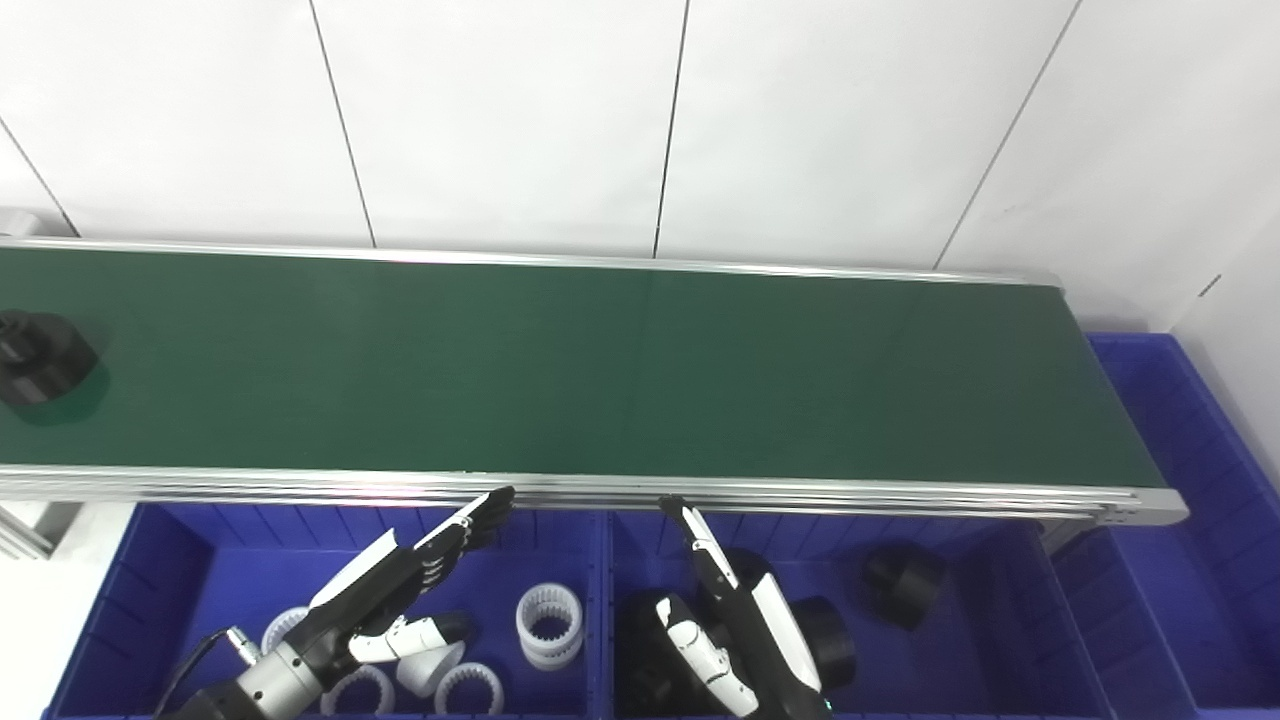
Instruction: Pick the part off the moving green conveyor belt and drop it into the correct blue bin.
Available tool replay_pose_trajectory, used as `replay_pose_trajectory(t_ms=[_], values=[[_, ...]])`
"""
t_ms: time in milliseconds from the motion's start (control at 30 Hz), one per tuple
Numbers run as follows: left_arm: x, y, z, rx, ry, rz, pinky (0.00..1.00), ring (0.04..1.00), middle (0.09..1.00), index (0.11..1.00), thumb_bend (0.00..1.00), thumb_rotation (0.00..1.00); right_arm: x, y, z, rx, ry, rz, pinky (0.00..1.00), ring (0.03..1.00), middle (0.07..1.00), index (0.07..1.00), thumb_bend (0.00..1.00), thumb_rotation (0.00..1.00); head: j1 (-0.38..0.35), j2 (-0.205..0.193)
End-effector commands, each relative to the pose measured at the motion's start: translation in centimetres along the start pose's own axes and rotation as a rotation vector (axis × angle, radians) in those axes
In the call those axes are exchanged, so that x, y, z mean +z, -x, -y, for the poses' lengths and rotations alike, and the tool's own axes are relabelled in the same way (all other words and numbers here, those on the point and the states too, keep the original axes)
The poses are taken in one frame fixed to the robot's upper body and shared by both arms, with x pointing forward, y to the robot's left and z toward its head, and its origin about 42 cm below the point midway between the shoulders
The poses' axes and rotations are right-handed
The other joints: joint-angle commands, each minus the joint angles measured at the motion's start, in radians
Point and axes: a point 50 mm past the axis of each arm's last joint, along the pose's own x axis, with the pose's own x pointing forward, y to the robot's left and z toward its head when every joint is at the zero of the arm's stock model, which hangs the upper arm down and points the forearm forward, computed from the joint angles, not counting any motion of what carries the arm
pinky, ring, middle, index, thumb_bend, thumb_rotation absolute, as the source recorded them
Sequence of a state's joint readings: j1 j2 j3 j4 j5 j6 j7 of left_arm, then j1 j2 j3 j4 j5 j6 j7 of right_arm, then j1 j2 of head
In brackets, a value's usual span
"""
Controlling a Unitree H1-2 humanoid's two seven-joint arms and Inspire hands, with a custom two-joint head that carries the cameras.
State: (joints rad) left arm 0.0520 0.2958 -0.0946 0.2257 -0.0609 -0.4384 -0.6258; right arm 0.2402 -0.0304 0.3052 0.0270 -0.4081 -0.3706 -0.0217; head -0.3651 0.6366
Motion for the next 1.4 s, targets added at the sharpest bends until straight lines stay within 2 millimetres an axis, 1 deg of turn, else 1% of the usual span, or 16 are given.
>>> replay_pose_trajectory(t_ms=[0, 867, 1133, 1200, 1233, 1267, 1333, 1367], values=[[1.0, -0.2, -0.8, 0.006, -0.036, 0.055, 0.98, 1.0, 1.0, 0.996, 0.55, 0.74, 1.2, -0.5, 0.0, -0.021, -0.013, 0.044, 0.96, 0.987, 1.0, 0.976, 0.43, 1.0, 0.0, -0.001], [1.0, -0.2, -0.8, 0.012, -0.043, 0.049, 0.97, 1.0, 1.0, 0.996, 0.53, 0.73, 1.0, -0.6, -0.2, -0.005, -0.002, 0.03, 0.96, 0.991, 1.0, 0.982, 0.43, 1.0, -0.002, 0.001], [1.0, -0.2, -0.6, 0.017, -0.043, 0.05, 0.98, 1.0, 1.0, 0.992, 0.52, 0.76, 0.9, -0.5, -0.2, -0.01, -0.004, 0.028, 0.95, 0.987, 1.0, 0.978, 0.44, 1.0, 0.001, 0.002], [1.0, -0.2, -0.5, 0.013, -0.044, 0.049, 0.98, 1.0, 1.0, 0.993, 0.52, 0.76, 0.9, -0.4, -0.1, -0.007, -0.001, 0.028, 0.95, 0.988, 1.0, 0.979, 0.44, 1.0, 0.024, -0.007], [0.9, -0.3, -0.3, 0.013, -0.045, 0.045, 0.98, 1.0, 1.0, 0.993, 0.52, 0.76, 0.7, -0.3, 0.0, -0.004, -0.001, 0.028, 0.95, 0.989, 1.0, 0.98, 0.44, 1.0, 0.064, -0.036], [0.9, -0.4, -0.1, 0.013, -0.046, 0.042, 0.98, 0.999, 1.0, 0.992, 0.51, 0.76, 0.6, -0.2, 0.0, -0.002, -0.001, 0.028, 0.96, 0.989, 1.0, 0.981, 0.43, 1.0, 0.076, -0.043], [0.8, -0.5, 0.1, 0.014, -0.048, 0.038, 0.97, 0.998, 1.0, 0.991, 0.51, 0.76, 0.4, 0.0, 0.1, -0.001, -0.002, 0.028, 0.96, 0.99, 1.0, 0.982, 0.43, 1.0, 0.076, -0.043], [0.3, -0.7, 0.7, 0.014, -0.04, 0.022, 0.97, 0.998, 1.0, 0.991, 0.51, 0.77, -0.1, 0.5, 0.2, 0.004, 0.003, 0.025, 0.96, 0.99, 1.0, 0.982, 0.43, 1.0, 0.222, -0.166]])
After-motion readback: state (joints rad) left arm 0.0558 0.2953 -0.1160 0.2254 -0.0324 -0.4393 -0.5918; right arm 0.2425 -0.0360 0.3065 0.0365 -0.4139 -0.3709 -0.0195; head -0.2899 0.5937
